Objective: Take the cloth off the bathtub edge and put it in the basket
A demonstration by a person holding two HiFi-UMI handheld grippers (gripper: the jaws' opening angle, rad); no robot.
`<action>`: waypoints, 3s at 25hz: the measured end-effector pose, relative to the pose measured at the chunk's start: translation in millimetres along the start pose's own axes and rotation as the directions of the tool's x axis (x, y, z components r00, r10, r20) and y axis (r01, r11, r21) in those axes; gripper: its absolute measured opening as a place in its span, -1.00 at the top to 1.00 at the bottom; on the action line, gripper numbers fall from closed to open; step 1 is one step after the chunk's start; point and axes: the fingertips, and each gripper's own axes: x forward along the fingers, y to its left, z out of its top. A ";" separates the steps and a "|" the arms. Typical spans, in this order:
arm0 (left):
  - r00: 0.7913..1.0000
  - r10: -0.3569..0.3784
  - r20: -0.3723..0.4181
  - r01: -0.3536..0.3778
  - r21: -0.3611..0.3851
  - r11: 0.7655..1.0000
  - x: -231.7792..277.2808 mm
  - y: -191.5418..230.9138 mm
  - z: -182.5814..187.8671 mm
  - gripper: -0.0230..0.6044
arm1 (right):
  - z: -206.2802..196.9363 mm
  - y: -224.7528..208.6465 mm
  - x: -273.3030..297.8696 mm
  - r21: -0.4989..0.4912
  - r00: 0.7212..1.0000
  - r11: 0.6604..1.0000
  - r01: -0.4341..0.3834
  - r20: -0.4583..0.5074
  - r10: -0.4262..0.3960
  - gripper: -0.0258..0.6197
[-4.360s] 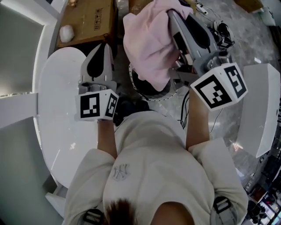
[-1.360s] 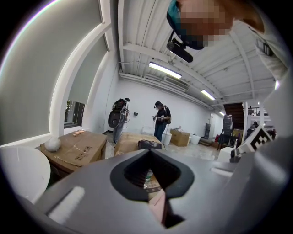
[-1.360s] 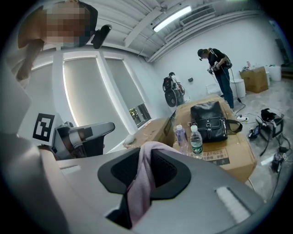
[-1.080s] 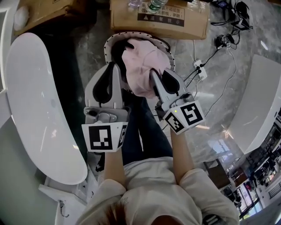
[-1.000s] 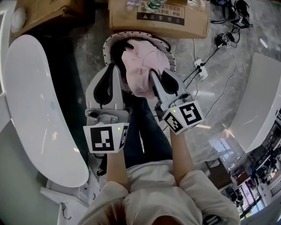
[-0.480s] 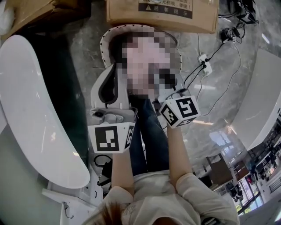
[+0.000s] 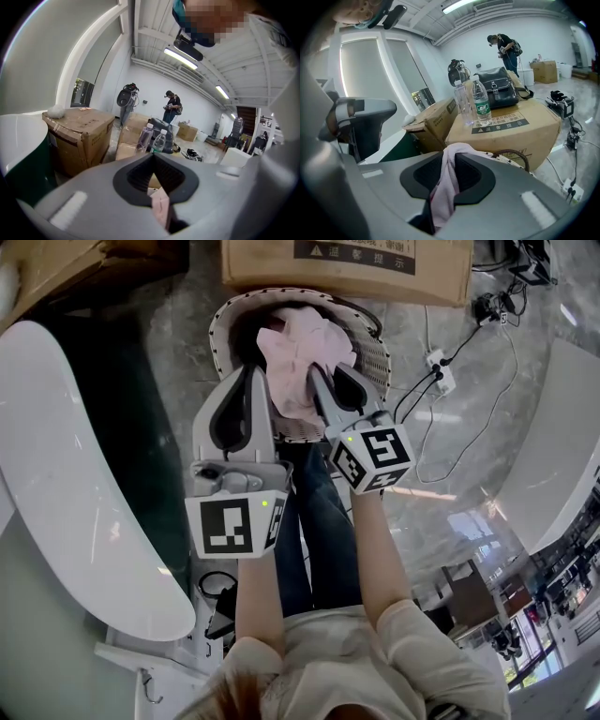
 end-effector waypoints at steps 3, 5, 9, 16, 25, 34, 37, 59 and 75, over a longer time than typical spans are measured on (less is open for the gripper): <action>1.000 -0.002 -0.015 0.002 -0.002 1.000 3.6 2.6 -6.1 0.77 | -11.1 -6.9 6.5 0.005 1.000 1.000 0.013 -0.024 -0.013 0.71; 1.000 0.000 -0.021 0.000 -0.009 1.000 5.1 4.7 -9.8 0.77 | -19.1 -13.4 10.8 0.002 0.999 1.000 0.025 -0.042 -0.025 0.71; 0.999 0.004 -0.035 -0.005 -0.016 1.000 6.8 8.7 -15.9 0.77 | -38.6 -23.3 21.4 -0.011 0.995 0.999 0.038 -0.089 -0.038 0.71; 0.999 0.001 -0.036 -0.002 -0.015 1.000 8.8 12.6 -19.4 0.77 | -75.6 -28.6 39.5 -0.033 0.984 0.999 0.036 -0.172 -0.041 0.71; 0.998 -0.014 -0.067 0.012 -0.025 1.000 8.6 12.9 -36.1 0.77 | -103.8 -40.1 52.5 -0.032 0.970 0.997 0.075 -0.229 -0.081 0.70; 0.995 -0.021 -0.102 0.016 -0.045 0.999 6.7 18.0 -54.3 0.77 | -129.7 -49.3 75.2 -0.047 0.958 0.994 0.103 -0.262 -0.112 0.70; 0.994 -0.013 -0.107 0.008 -0.046 0.999 4.1 23.4 -56.1 0.77 | -141.2 -53.0 83.9 -0.045 0.953 0.992 0.121 -0.276 -0.129 0.70; 0.993 -0.027 -0.113 0.020 -0.069 0.997 10.4 18.0 -56.4 0.77 | -180.2 -65.4 97.3 -0.114 0.878 0.986 0.119 -0.452 -0.158 0.69; 0.995 -0.025 -0.101 0.018 -0.070 0.997 9.7 21.4 -51.4 0.77 | -163.6 -62.7 99.6 -0.116 0.910 0.989 0.096 -0.392 -0.134 0.64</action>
